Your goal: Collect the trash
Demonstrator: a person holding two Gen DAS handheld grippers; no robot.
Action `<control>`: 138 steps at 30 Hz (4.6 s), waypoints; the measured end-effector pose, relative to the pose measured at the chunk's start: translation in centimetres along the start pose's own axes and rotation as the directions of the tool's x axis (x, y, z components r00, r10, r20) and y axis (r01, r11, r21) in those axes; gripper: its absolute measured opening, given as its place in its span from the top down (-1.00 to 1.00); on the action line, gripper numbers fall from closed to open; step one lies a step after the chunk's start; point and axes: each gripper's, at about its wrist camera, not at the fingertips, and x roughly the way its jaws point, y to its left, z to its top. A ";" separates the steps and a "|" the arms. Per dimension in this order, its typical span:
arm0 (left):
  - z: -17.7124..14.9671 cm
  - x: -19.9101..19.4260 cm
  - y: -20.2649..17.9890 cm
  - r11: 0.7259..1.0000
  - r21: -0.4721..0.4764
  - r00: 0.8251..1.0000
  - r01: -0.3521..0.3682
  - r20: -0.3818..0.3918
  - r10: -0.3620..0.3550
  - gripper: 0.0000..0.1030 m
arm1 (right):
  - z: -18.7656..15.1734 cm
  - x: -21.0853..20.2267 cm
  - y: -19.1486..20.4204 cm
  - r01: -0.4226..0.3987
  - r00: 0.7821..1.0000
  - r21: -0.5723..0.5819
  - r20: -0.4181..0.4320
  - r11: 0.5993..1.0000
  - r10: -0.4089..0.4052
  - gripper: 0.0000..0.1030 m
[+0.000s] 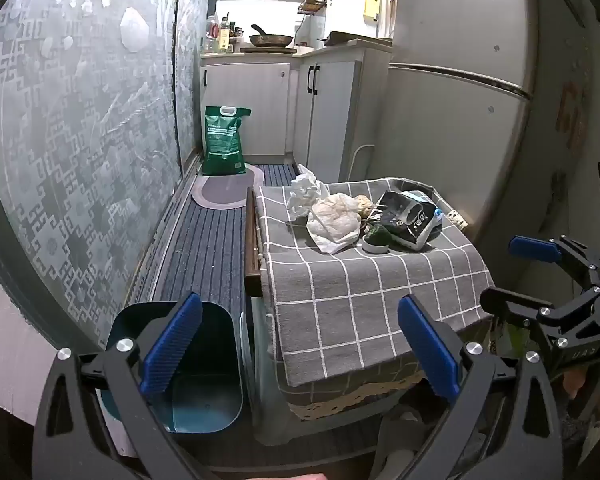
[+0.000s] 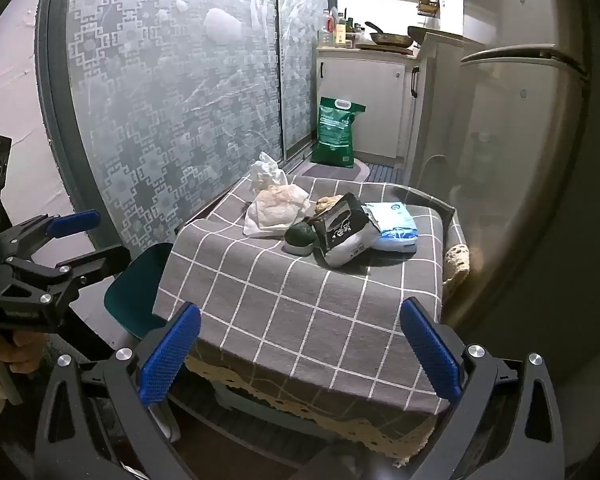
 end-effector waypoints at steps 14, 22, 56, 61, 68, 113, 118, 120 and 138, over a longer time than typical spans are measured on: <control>0.0 -0.1 0.0 1.000 -0.004 1.000 0.007 0.002 -0.007 -0.94 | 0.1 -0.2 -0.2 0.004 1.000 -0.005 -0.004 1.000 -0.004 -0.95; 0.0 -0.1 0.0 1.000 -0.006 1.000 0.006 0.001 -0.006 -0.94 | 0.1 -0.2 -0.1 0.004 1.000 -0.006 -0.005 1.000 -0.004 -0.95; 0.0 -0.2 0.0 1.000 -0.003 1.000 0.003 0.002 -0.003 -0.94 | 0.0 -0.2 0.1 0.010 1.000 -0.014 -0.005 1.000 -0.011 -0.95; 0.1 -0.4 0.2 1.000 -0.002 1.000 0.003 0.001 -0.003 -0.94 | 0.0 -0.2 0.1 0.010 1.000 -0.014 -0.005 1.000 -0.010 -0.95; 0.0 -0.2 0.0 1.000 -0.001 1.000 0.006 0.007 -0.006 -0.94 | 0.0 -0.1 0.2 0.010 1.000 -0.015 -0.006 1.000 -0.010 -0.95; 9.7 12.6 1.3 0.964 0.218 0.983 0.151 -0.135 -0.123 0.13 | 5.8 5.5 -4.2 -0.063 0.989 -0.115 -0.143 0.991 0.046 -0.09; 10.1 15.0 1.6 0.962 0.228 0.980 0.152 -0.159 -0.118 0.16 | 6.0 6.8 -4.5 -0.065 0.985 -0.138 -0.170 0.988 0.040 -0.08; 10.2 15.7 1.6 0.960 0.222 0.976 0.171 -0.171 -0.134 0.21 | 6.1 7.0 -4.6 -0.062 0.984 -0.151 -0.175 0.987 0.035 -0.08; 10.5 15.2 2.1 0.957 0.156 0.963 0.245 -0.154 -0.221 0.90 | 5.6 8.8 -1.9 0.046 0.977 -0.354 -0.180 0.934 -0.116 -0.04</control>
